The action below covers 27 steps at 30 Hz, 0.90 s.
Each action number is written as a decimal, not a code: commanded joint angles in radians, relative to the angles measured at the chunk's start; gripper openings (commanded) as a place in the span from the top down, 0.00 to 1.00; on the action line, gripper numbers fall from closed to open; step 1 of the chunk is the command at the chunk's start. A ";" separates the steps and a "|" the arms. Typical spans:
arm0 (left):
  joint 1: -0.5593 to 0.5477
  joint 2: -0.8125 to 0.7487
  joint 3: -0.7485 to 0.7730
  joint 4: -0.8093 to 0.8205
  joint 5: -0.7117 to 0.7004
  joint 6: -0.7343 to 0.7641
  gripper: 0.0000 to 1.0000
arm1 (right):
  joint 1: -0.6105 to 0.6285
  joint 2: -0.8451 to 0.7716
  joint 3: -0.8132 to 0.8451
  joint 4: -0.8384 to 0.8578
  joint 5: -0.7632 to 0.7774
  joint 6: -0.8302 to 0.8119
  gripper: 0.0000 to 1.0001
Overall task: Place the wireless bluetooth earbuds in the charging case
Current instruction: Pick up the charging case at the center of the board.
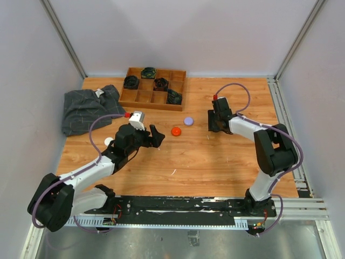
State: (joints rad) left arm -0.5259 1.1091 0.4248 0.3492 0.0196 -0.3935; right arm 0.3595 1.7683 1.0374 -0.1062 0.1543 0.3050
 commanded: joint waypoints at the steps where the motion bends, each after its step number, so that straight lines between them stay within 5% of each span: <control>1: 0.004 -0.049 0.060 -0.002 0.078 -0.045 0.10 | 0.040 -0.113 -0.049 0.001 -0.018 -0.053 0.59; 11: 0.004 -0.075 0.148 -0.124 0.187 -0.116 0.14 | 0.172 -0.356 -0.141 0.101 -0.162 -0.172 0.63; 27: 0.004 -0.041 0.279 -0.246 0.325 -0.222 0.36 | 0.500 -0.610 -0.264 0.330 -0.240 -0.434 0.62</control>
State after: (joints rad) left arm -0.5259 1.0538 0.6716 0.1154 0.2790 -0.5694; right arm 0.8047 1.2026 0.8139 0.1127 -0.0444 -0.0319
